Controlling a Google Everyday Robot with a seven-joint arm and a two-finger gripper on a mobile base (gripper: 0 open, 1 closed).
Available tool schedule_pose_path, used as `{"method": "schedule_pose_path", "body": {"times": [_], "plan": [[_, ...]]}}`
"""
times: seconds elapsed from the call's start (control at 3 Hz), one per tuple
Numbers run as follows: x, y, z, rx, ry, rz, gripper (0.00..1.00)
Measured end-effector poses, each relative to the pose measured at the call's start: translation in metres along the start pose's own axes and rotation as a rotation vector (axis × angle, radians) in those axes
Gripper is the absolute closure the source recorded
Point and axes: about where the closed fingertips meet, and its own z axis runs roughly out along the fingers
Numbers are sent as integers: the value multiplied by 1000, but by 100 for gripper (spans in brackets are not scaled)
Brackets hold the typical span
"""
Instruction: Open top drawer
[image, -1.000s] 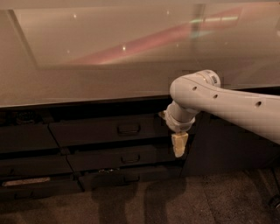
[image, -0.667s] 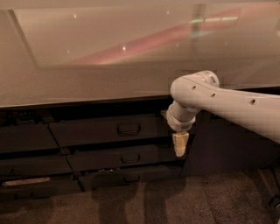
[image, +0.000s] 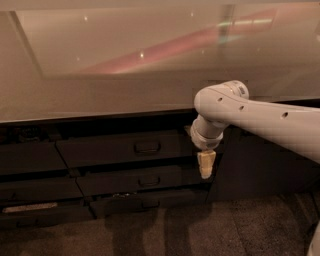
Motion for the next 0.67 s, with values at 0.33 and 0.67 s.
{"method": "schedule_pose_path", "body": {"times": [0.33,0.67], "plan": [[0,0,0,0,0,0,17],[0,0,0,0,0,0,41]]}}
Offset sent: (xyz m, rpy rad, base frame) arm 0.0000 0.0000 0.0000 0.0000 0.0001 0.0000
